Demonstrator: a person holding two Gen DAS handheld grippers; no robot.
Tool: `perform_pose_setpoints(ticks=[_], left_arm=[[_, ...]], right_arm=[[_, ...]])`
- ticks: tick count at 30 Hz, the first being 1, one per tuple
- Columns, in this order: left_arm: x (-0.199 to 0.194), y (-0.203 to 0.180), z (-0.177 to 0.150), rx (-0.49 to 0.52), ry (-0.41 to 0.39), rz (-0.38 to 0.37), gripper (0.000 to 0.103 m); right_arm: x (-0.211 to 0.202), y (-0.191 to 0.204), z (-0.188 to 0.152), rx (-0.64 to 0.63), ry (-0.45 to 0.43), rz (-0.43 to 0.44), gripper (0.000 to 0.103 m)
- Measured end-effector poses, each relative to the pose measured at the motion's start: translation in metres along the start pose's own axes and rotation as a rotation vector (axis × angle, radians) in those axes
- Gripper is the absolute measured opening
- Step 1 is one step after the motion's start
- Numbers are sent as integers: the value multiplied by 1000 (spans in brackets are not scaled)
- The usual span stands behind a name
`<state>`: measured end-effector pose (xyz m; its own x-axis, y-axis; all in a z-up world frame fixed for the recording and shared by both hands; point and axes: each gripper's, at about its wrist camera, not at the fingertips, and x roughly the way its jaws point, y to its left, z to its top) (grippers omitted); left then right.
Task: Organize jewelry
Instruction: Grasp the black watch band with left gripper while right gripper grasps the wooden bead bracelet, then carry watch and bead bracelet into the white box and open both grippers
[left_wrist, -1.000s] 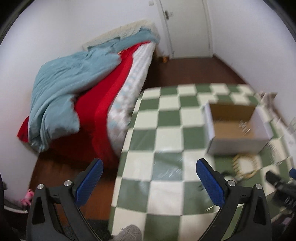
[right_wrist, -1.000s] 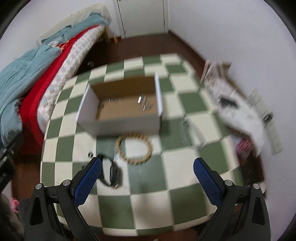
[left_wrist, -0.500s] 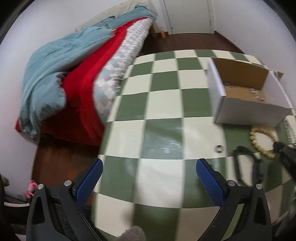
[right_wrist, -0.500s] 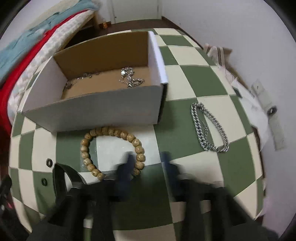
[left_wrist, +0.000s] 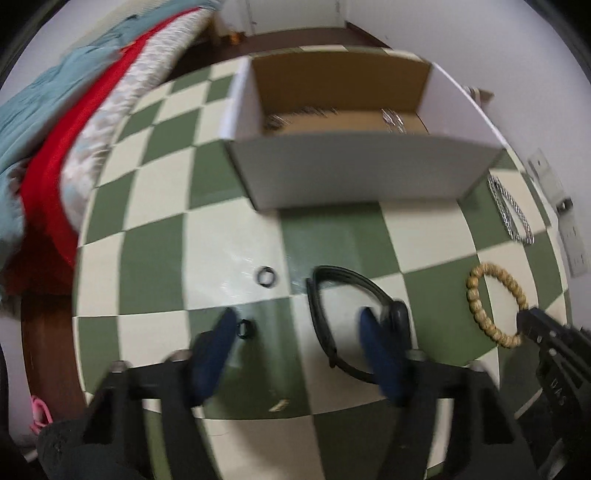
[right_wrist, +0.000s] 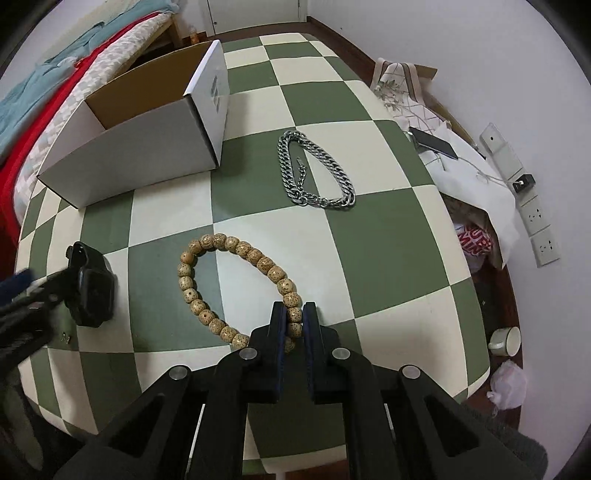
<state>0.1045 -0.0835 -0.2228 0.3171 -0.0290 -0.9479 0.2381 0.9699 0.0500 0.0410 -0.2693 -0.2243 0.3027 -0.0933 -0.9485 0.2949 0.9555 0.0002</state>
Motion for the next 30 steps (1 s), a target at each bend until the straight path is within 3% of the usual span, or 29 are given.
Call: perform_pose_setpoints(ticks=[5, 19, 23, 30], left_arm=[[1, -10, -3, 40, -7, -3, 10], [-2, -15, -10, 44, -28, 12, 9], [-2, -7, -7, 36, -45, 5, 5], [-36, -1, -1, 28, -108, -34, 3]], right_arm=[[2, 4, 4, -12, -12, -20, 16], [4, 12, 6, -21, -41, -58, 16], [4, 13, 6, -28, -44, -52, 10], [-19, 11, 11, 15, -87, 60, 10]])
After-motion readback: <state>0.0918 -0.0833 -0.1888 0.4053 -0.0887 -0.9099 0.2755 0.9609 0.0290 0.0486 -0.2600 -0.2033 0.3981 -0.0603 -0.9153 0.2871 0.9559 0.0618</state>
